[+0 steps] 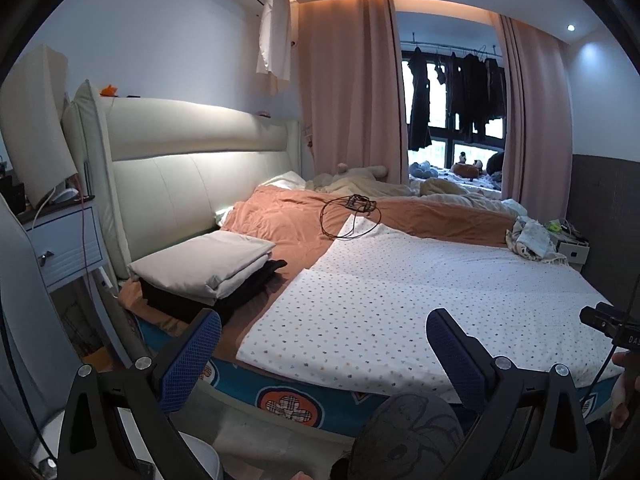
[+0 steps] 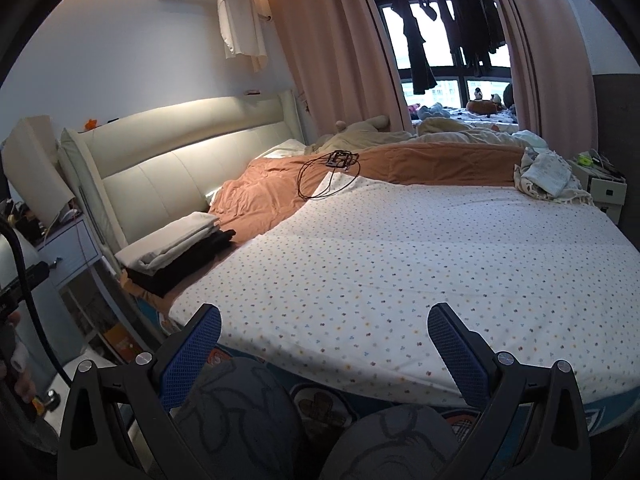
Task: Fold large clothes
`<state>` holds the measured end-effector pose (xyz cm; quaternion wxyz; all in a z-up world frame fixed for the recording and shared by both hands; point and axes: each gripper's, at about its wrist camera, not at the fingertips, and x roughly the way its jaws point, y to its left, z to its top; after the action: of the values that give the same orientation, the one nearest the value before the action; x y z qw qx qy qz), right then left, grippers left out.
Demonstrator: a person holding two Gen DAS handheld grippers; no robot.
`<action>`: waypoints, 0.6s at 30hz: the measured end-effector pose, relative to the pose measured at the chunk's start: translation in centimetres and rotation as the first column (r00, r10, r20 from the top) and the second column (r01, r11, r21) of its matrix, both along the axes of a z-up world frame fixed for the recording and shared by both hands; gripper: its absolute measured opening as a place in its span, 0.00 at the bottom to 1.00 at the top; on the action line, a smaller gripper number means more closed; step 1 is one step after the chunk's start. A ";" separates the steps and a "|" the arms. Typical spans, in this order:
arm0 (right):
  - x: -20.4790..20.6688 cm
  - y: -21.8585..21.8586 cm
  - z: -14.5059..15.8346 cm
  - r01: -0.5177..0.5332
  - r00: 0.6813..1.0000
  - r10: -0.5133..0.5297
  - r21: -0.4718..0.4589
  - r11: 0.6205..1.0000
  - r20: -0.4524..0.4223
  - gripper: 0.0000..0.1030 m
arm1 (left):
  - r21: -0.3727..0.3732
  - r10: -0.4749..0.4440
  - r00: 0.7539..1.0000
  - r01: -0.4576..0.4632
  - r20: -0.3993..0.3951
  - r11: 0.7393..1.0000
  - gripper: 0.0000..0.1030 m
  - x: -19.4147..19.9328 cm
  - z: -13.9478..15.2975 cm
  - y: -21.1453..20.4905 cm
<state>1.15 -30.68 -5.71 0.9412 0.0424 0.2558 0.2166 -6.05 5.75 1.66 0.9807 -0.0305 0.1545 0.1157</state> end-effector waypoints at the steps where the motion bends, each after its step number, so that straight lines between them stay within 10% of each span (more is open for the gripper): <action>1: -0.1 0.0 -0.2 0.002 1.000 -0.002 0.001 1.000 -0.001 1.00 | 0.003 -0.006 1.000 0.006 0.001 1.000 1.00 0.2 0.0 -0.3; 18: 0.1 0.2 -0.9 0.033 0.999 -0.034 -0.017 0.999 -0.017 1.00 | -0.016 -0.015 1.000 0.015 -0.014 1.000 1.00 1.4 0.0 -0.3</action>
<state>1.25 -30.48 -6.64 0.9428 0.0408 0.2648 0.1984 -4.65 5.47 1.62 0.9802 -0.0364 0.1626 0.1073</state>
